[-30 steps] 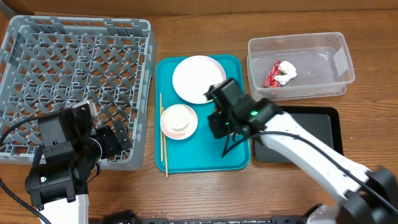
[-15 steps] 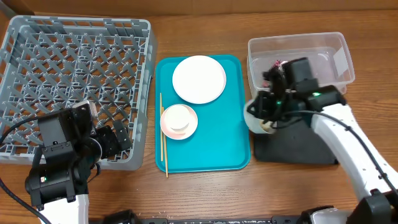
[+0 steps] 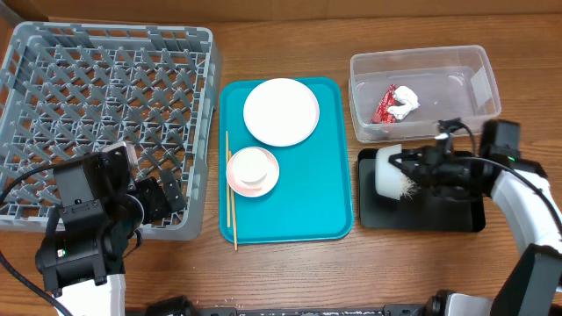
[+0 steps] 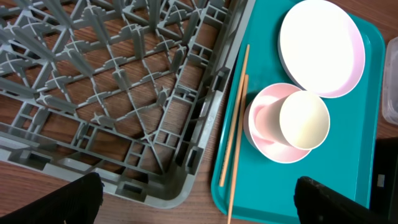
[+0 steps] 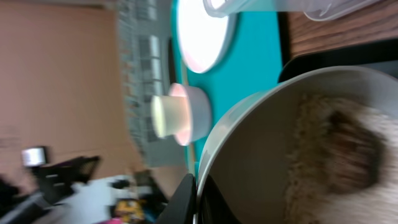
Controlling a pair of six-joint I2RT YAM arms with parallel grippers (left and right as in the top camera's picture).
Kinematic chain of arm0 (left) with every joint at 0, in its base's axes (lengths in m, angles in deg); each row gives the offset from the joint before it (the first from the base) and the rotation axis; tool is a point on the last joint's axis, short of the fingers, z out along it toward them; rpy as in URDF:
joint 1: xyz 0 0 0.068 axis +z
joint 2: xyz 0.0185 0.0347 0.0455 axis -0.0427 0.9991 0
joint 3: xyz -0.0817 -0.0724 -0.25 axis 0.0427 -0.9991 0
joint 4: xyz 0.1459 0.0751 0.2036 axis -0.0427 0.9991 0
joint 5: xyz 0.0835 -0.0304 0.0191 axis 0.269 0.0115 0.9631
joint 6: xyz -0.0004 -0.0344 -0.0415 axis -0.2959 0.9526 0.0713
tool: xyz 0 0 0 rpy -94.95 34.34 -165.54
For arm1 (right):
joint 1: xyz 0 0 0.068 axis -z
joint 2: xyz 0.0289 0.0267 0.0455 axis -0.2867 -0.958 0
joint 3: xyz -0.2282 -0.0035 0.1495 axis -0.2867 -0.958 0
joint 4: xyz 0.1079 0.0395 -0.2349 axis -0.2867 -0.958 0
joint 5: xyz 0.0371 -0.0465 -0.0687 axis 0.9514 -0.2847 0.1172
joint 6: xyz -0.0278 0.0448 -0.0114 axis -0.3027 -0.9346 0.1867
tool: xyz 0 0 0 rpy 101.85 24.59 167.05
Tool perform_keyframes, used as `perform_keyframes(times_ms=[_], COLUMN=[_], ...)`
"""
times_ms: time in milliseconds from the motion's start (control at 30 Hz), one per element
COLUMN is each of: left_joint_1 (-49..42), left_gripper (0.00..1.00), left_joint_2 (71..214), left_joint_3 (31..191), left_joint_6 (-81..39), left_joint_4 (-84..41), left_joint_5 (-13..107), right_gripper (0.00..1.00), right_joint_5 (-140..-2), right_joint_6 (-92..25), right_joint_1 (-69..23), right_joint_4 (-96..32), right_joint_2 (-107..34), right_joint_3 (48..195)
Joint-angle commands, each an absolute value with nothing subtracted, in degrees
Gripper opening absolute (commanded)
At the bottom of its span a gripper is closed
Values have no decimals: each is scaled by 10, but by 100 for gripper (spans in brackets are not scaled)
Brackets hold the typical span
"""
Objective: Sort waste into correct bins and load items into the dishwasher
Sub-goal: 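Lift the bowl with the right gripper and tip rice onto the black tray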
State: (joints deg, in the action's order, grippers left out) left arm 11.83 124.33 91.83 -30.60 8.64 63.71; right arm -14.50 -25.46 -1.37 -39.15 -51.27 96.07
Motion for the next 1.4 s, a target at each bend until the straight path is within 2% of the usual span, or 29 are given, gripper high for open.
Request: perform_keyframes(times_ms=[0,200,433,1100,1300,1367], left_joint_1=[122,122,122,122,122,122], left_gripper=[100,100,100,100,99,100], left_joint_2=[1244,1244,1244,1244,1244,1244], left_joint_3=[931,931,931,931,931,931], left_joint_6=[-322,-321,-322,-322,-322,-322], left_joint_4=[84,84,84,84,84,84], left_joint_5=[630,630,630,630,630,630], right_gripper=[4,4,4,4,4,4], right_joint_5=[-6,100,108,107,49,104], right_joint_6=[-241,-242,-259,-287,-294,-278], right_joint_1=[32,93,134,138,138,138], right_joint_4=[-388,-388,-399,-399,-407,-393], right_joint_2=[-514,-517,-517,-517,-517,-517], right_joint_3=[943,937,937,937,937,937])
